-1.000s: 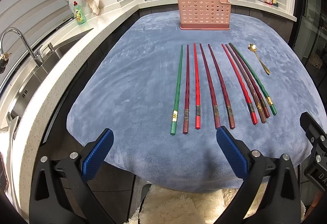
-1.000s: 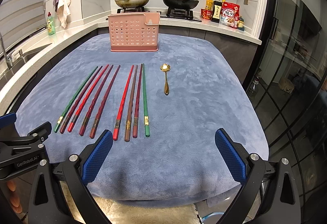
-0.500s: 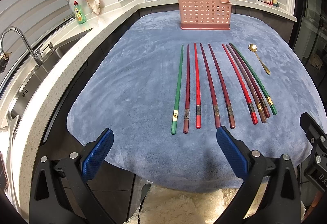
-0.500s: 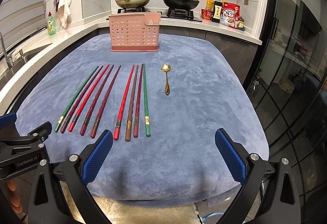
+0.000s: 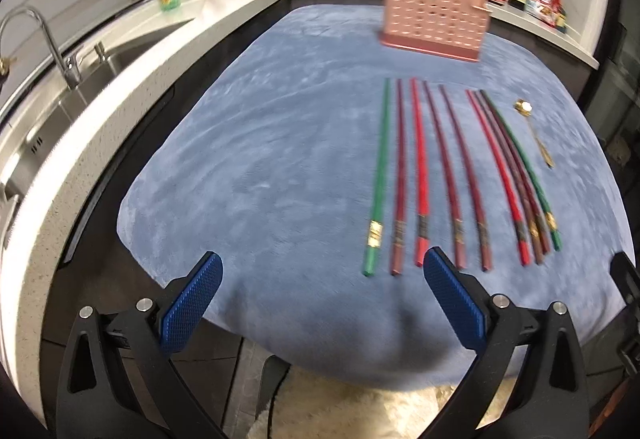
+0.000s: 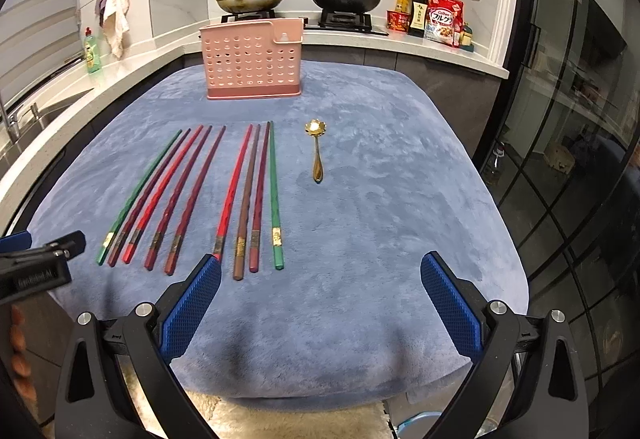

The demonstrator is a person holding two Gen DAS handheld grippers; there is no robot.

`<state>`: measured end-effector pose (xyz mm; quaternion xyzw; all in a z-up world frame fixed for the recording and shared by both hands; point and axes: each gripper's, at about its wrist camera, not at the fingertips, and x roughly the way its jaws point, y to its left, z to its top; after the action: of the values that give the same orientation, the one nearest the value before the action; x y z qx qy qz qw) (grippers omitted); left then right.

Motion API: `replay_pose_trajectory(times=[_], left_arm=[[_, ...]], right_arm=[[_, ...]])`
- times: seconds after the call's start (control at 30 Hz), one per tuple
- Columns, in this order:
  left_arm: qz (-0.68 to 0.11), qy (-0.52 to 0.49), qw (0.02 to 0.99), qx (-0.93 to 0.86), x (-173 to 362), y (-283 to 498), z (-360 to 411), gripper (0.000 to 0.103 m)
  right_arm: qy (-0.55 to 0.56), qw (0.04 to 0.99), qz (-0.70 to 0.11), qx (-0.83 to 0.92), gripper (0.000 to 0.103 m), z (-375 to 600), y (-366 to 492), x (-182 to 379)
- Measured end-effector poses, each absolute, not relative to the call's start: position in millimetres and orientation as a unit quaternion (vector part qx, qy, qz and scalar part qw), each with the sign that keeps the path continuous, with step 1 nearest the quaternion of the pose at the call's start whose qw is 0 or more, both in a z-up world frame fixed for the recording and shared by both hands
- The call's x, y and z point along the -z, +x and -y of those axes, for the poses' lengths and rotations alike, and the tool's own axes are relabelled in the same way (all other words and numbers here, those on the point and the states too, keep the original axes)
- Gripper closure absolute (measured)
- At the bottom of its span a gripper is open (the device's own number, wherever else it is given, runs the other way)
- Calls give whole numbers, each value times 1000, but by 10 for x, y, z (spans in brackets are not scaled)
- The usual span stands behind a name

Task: Organize utensils
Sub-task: 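Move the left tool to the green chopstick while the right tool approaches the gold spoon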

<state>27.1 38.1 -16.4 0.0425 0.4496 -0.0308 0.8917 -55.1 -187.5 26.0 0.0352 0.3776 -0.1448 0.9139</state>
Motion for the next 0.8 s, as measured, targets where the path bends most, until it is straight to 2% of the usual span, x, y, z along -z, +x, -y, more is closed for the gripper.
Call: replay_pose_trajectory(times=[0.2, 0.4, 0.57, 0.67, 0.8], left_arm=[[-462, 33, 885, 39, 311, 482, -409, 10], [-481, 46, 874, 49, 484, 628, -358, 26], [-486, 50, 870, 65, 546, 651, -328, 32], [-484, 48, 871, 70, 539, 663, -332, 42], [-483, 37, 873, 66, 511, 735, -359, 73]], right_arm=[[45, 911, -382, 149, 7, 1977, -408, -196], [43, 908, -388, 150, 7, 2023, -257, -137], [42, 907, -392, 146, 7, 2051, -121, -89], [42, 907, -394, 141, 7, 2066, -42, -75], [40, 909, -390, 138, 12, 2138, 125, -57]])
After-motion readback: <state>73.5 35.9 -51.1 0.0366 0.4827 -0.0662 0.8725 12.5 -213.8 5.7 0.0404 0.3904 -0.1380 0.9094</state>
